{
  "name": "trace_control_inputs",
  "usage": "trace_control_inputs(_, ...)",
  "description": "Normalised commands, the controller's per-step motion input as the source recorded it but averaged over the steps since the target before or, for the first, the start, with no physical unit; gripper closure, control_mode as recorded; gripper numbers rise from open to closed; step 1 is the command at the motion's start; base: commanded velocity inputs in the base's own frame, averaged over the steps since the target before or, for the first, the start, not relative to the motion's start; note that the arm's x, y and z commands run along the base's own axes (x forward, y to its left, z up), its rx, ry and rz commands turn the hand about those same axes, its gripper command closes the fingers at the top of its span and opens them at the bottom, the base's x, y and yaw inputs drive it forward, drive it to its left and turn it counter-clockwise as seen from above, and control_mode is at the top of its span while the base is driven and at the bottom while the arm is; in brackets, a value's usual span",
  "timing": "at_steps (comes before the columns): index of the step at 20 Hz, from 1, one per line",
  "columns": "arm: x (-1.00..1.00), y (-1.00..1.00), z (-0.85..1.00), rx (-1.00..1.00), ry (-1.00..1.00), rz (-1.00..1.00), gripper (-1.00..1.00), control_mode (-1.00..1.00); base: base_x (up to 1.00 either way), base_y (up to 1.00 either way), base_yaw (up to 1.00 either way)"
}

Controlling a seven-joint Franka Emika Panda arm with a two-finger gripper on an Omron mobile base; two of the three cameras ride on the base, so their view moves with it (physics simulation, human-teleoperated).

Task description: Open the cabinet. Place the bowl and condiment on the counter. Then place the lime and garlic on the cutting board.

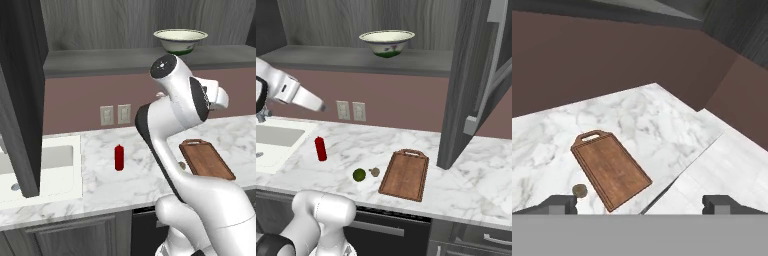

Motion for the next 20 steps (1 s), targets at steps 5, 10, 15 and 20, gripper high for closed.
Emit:
trace_control_inputs(5,-0.19,-0.06,0.1,0.03,-0.14,0.0,-1.0,-1.0,0.0,0.0,0.0)
trace_control_inputs(10,-0.2,-0.02,0.11,0.02,-0.27,0.0,-1.0,-1.0,0.0,0.0,0.0)
trace_control_inputs(15,-0.03,-0.12,0.12,0.09,-0.19,0.0,-1.0,-1.0,0.0,0.0,0.0)
trace_control_inputs(20,0.0,-0.16,0.05,0.11,-0.1,0.01,-1.0,-1.0,0.0,0.0,0.0)
